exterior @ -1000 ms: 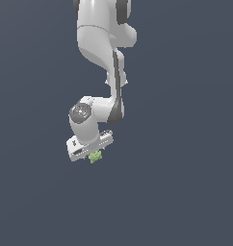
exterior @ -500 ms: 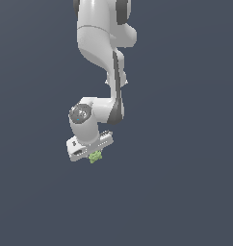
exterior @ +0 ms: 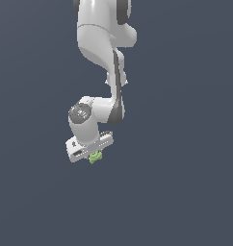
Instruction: Pick up the object and move it to a goal position.
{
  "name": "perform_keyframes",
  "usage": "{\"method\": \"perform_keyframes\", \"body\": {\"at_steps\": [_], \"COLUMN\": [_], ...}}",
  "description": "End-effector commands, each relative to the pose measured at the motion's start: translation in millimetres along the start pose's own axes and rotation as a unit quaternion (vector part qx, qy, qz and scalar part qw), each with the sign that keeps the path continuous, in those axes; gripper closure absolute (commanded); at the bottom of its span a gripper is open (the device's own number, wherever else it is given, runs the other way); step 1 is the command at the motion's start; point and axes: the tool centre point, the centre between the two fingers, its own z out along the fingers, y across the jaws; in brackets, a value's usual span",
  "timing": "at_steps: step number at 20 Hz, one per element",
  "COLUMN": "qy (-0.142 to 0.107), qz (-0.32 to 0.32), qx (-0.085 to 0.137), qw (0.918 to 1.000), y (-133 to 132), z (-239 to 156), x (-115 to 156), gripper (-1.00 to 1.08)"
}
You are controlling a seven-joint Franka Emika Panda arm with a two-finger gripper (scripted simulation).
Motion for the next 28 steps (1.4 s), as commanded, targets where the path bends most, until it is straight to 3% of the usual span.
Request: {"method": "perform_keyframes", "body": {"at_steps": [1,19,28], "qy": [0.000,0.000,0.000], "qz": [0.000,0.000,0.000], "qx": [0.000,0.000,0.000], "qw": [1.0000,1.0000,1.0000], "y": [1.5,22.2,28.5], "z": [-7.0,-93.5,-114.7], "x": [5.5,76.3,95.2], "gripper": [1.08,1.08,1.08]}}
